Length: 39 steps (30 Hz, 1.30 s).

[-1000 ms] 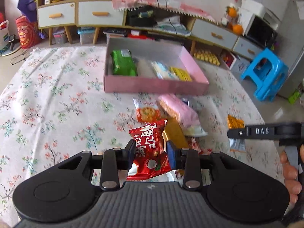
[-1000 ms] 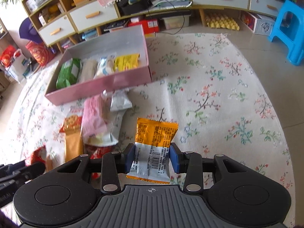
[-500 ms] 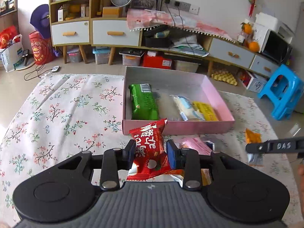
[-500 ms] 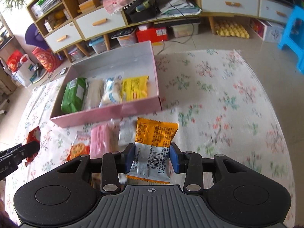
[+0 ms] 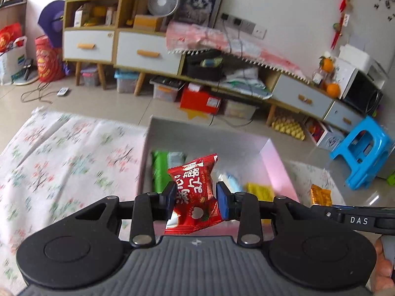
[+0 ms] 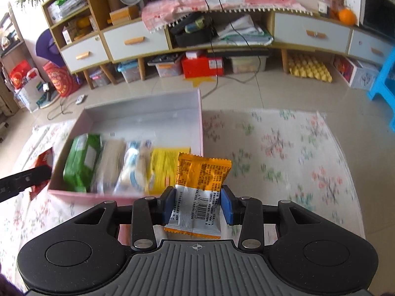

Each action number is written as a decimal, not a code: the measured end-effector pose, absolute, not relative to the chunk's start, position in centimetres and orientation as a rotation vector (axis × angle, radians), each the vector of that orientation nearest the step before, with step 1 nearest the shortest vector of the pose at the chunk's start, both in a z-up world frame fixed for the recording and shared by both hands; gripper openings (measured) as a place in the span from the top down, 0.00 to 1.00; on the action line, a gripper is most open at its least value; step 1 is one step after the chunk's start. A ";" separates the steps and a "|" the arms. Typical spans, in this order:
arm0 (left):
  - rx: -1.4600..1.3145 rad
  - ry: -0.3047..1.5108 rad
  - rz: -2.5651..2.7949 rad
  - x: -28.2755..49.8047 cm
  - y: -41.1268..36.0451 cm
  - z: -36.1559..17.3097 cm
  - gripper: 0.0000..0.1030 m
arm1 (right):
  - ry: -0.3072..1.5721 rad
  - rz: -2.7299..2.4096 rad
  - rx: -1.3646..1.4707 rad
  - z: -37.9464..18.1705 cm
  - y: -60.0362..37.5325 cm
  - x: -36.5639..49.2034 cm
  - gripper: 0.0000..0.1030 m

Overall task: Organize snacks
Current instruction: 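Carry both snacks into the pink box and open both tools, then move both tools back toward the remaining snacks beside the box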

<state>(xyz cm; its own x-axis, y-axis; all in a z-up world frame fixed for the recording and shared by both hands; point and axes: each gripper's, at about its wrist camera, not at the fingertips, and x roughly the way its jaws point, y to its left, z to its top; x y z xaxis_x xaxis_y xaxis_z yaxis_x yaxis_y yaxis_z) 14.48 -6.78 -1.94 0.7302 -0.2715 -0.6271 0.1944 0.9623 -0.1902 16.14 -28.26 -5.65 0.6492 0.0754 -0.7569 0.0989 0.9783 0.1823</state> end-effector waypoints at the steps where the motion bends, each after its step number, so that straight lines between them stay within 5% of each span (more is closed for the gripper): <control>1: -0.121 0.709 -0.268 14.8 -7.0 -2.1 0.69 | 0.857 -0.006 0.221 -5.5 -28.3 16.5 0.63; 16: -0.085 0.749 -0.298 16.9 -8.3 -3.5 0.64 | 0.814 0.033 0.260 -6.7 -27.1 19.6 0.61; 19: -0.098 0.744 -0.300 16.6 -8.0 -3.0 0.57 | 0.812 0.031 0.264 -6.8 -27.3 19.5 0.45; 27: -0.174 0.770 -0.298 16.0 -6.8 -1.8 0.55 | 0.815 0.003 0.312 -4.1 -28.3 17.7 0.44; 30: -0.177 0.781 -0.292 15.3 -6.4 -1.3 0.51 | 0.814 0.036 0.341 -2.6 -28.3 16.5 0.31; 39: -0.139 0.848 -0.223 12.2 -4.6 -0.8 0.30 | 0.833 0.093 0.308 -0.5 -27.0 11.1 0.27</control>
